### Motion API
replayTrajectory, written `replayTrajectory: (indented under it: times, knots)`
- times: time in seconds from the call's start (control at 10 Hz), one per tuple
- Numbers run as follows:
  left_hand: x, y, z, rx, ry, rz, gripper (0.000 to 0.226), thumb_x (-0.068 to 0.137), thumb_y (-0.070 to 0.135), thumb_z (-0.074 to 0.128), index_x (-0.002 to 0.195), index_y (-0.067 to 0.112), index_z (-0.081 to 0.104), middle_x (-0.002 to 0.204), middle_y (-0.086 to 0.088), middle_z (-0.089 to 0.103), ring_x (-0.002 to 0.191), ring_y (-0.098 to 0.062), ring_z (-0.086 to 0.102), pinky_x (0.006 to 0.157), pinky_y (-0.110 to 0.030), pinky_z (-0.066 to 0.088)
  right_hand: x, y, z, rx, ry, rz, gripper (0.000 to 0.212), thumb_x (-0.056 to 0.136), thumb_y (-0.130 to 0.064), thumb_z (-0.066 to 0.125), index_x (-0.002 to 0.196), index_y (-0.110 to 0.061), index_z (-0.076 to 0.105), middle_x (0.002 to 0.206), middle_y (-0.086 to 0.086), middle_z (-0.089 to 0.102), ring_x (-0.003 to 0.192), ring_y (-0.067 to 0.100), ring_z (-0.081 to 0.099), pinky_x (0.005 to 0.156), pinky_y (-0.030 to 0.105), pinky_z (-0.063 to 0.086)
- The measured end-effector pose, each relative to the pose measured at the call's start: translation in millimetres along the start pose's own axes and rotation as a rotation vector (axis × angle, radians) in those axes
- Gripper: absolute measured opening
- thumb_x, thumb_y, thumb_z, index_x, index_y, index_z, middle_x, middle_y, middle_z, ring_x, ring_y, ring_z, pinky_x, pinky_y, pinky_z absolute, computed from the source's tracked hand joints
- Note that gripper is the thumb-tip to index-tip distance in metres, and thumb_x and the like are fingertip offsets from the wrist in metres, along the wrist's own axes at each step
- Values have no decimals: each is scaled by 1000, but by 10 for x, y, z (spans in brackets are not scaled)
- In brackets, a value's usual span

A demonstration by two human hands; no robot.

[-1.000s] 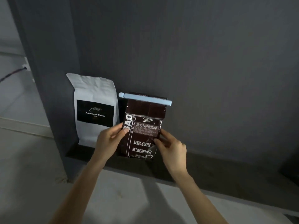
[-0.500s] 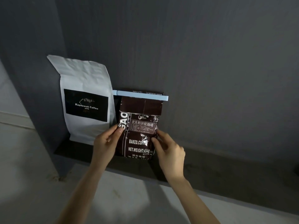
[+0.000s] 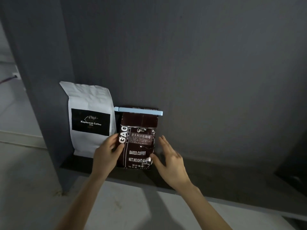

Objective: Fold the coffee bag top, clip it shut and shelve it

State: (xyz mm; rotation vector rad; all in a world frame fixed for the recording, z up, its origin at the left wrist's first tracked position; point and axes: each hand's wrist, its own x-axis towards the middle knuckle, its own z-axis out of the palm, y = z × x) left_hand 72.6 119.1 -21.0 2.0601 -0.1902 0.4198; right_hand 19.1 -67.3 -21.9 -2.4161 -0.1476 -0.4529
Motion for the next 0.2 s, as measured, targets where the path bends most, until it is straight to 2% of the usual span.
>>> replayTrajectory:
  times: [0.1, 0.2]
  knots:
    - [-149, 130, -57, 77, -12, 20, 52, 84, 15, 58, 130, 9, 37, 132, -15, 52, 121, -29, 48, 99, -41, 40, -101, -31, -214, -175, -9, 51, 73, 84, -51, 45, 141, -27, 7, 156, -4, 4, 141, 15, -6, 114, 43, 1]
    - [-218, 348, -128, 125, 76, 124, 60, 81, 13, 61, 132, 4, 32, 134, -20, 48, 124, -33, 44, 102, -43, 36, -180, -73, -454, -276, 51, 34, 75, 84, -51, 45, 141, -27, 2, 156, -3, -2, 137, 16, -20, 112, 45, -9]
